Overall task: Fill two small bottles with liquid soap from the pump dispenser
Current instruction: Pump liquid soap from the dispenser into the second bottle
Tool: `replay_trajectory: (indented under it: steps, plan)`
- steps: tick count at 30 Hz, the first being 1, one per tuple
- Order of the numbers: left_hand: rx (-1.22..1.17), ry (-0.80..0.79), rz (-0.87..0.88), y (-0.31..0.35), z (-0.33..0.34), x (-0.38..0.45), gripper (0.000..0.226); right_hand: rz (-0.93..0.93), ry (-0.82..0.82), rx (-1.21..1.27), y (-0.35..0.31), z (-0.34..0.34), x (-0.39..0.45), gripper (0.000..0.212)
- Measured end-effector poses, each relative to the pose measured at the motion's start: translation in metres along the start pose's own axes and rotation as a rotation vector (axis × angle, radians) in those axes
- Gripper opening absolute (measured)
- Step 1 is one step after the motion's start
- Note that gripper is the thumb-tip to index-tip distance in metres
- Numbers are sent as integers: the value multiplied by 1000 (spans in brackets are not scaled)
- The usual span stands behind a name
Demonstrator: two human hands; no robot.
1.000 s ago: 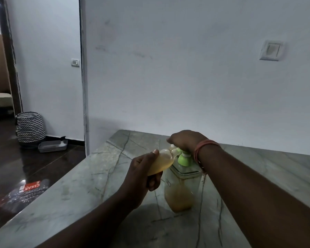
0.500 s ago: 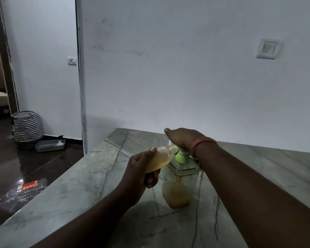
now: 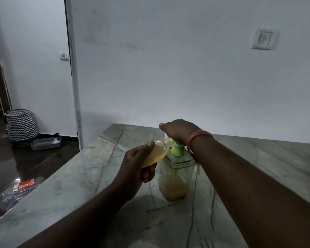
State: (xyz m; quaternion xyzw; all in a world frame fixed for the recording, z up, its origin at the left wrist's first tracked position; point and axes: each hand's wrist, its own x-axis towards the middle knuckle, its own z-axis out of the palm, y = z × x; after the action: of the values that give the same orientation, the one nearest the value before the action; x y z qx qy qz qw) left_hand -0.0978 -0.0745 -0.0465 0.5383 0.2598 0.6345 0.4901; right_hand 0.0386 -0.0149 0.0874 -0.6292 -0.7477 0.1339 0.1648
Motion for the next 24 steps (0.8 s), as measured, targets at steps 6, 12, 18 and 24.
replay_trajectory:
  steps: [6,12,18,24]
  plan:
    - [5,12,-21,2,2,-6,42,-54,-21,-112,-7,-4,-10,50]
    - [1,33,-5,1,0,0,47,-90,27,-121,-3,2,4,37]
    - [2,25,-2,1,3,0,53,-15,47,-55,-3,0,5,33]
    - [13,21,-1,1,1,-3,42,-59,60,-79,-3,-4,-1,53]
